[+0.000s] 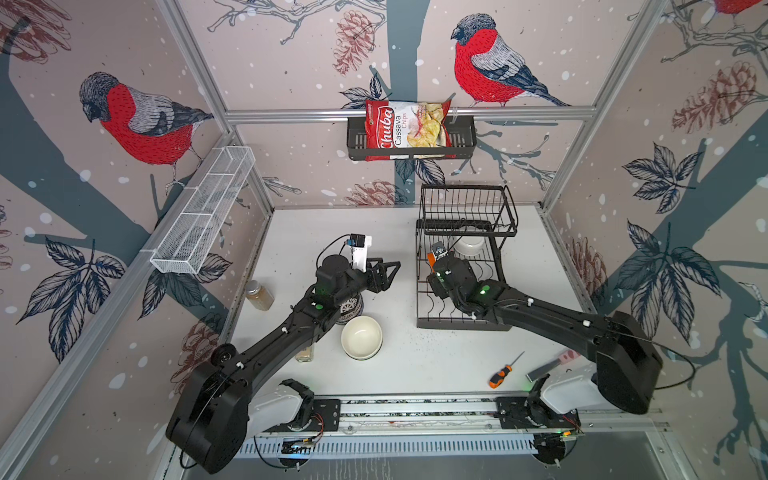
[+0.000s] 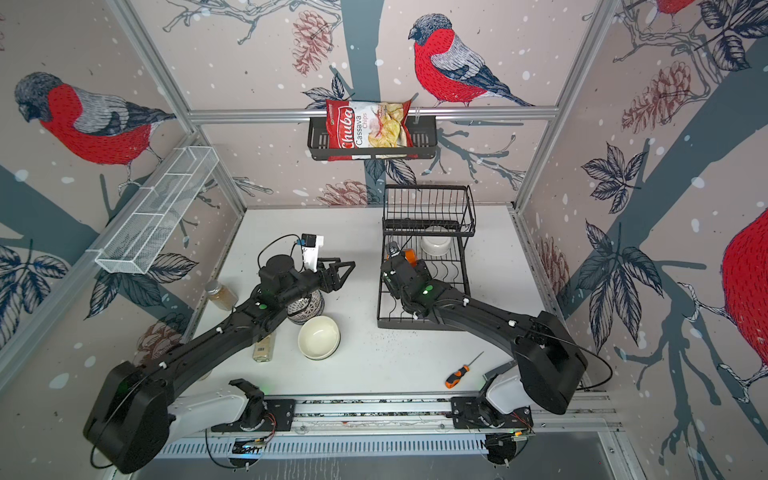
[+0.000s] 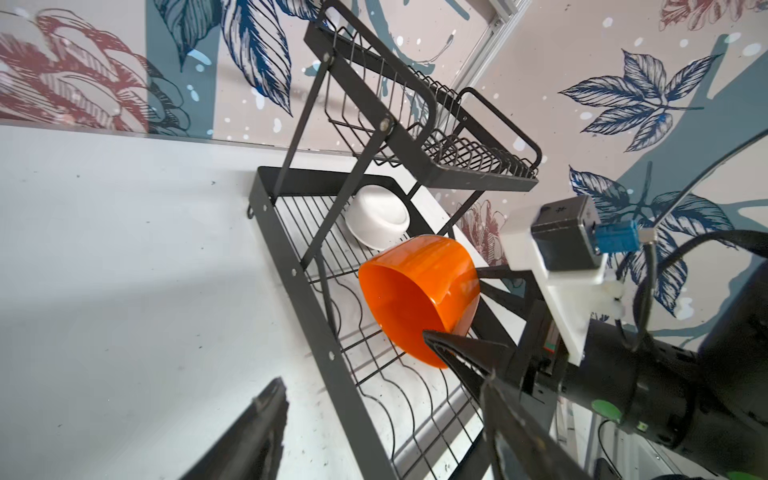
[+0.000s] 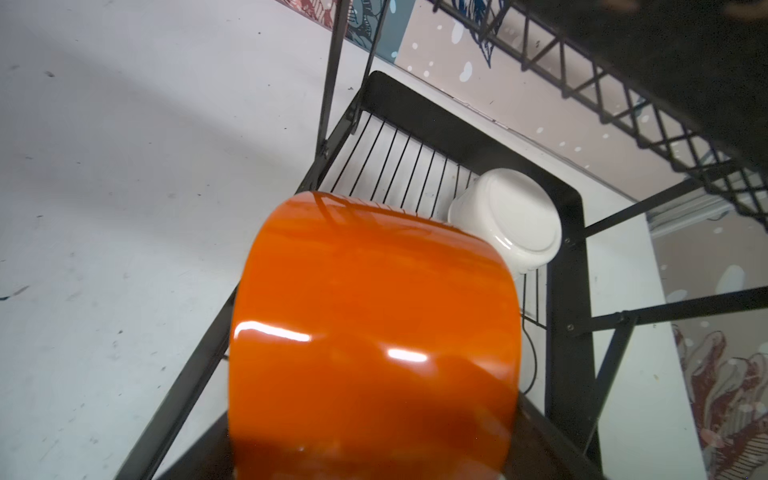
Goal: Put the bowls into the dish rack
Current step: 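Lower the orange bowl into the rack slots beside the white bowl with the right gripper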
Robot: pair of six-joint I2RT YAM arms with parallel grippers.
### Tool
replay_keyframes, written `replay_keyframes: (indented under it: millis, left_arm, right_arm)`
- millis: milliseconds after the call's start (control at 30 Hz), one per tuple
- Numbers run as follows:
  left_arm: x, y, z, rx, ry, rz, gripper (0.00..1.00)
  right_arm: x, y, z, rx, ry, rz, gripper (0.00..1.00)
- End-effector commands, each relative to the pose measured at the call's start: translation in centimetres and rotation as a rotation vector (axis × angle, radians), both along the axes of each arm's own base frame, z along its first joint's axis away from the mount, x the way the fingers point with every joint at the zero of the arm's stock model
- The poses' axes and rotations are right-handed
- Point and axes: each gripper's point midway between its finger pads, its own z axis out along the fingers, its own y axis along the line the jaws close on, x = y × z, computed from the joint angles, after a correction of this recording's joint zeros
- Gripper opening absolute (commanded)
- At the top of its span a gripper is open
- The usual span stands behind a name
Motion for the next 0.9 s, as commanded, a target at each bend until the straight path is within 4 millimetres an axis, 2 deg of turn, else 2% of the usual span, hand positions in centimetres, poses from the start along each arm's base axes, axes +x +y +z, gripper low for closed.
replay_keyframes:
  millis: [0, 133, 400, 867]
  left_arm:
    - [0.1, 1.2, -0.4, 0.022, -0.006, 0.050, 0.74]
    - [-0.1, 2.1, -0.5, 0.016, -0.008, 0.075, 0.75]
    - [-0.1, 3.0, -0.6, 0.003, -0.007, 0.085, 0.76]
    - [-0.2, 3.4, -1.1, 0.010, 0.002, 0.091, 0.76]
  right_arm:
    - [1.4, -0.2, 1.9, -0.069, -0.122, -0.049, 0.68]
    - [2.2, 0.0, 1.3, -0.150, -0.149, -0.051, 0.68]
    - [3.3, 0.2, -1.2, -0.307, -0.173, -0.021, 0.69]
    - [6.0, 0.3, -1.1, -0.430, -0.258, 0.016, 0.70]
